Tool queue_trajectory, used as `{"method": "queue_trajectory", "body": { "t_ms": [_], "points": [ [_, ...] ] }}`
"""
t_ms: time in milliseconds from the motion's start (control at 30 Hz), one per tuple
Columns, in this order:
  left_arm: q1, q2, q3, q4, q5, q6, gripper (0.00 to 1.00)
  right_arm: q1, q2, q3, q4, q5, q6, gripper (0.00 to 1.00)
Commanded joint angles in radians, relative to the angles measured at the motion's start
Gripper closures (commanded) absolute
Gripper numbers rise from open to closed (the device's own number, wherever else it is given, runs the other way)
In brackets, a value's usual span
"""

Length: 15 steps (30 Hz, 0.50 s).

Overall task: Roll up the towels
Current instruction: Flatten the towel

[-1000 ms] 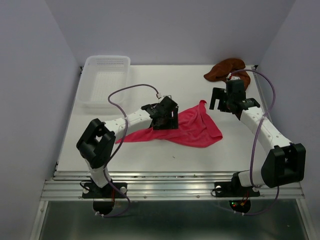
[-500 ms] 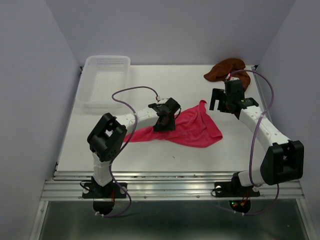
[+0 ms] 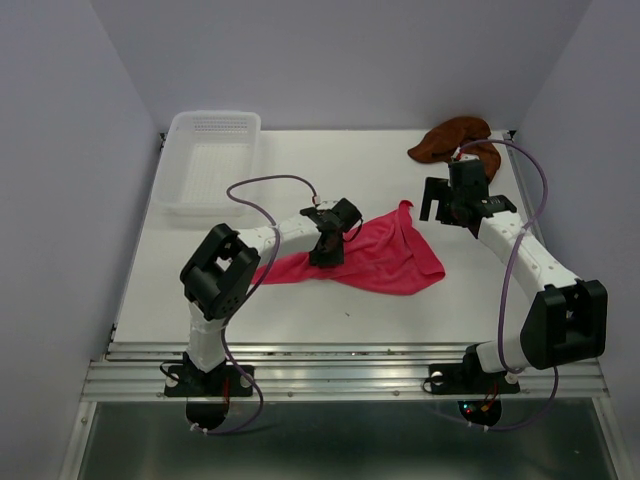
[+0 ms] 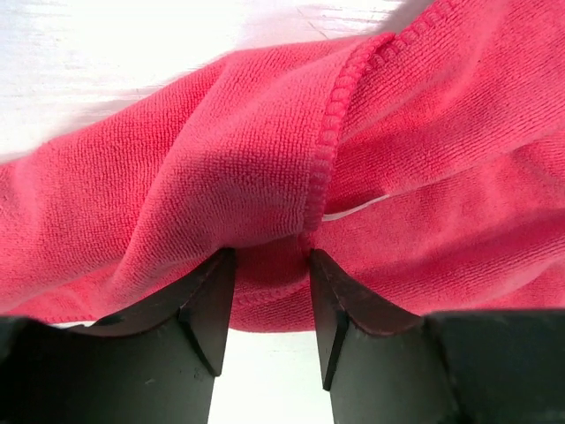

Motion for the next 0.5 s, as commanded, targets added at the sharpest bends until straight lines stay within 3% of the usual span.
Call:
{"method": "queue_trajectory", "body": {
  "t_ms": [0,233,467],
  "points": [
    [-0.003,0.008,0.046,-0.044,-0.040,0.021,0.52,-0.008,0.003,0.004,0.013,0.026,-0.008,0.00],
    [-0.002,0.006,0.048,-0.043,-0.035,0.049,0.53,-0.008,-0.008,0.004,0.013,0.032,-0.010,0.00],
    [-0.002,-0.018,0.065,-0.054,-0.044,0.047,0.80,-0.008,-0.011,0.007,0.013,0.024,-0.013,0.00]
  ]
}}
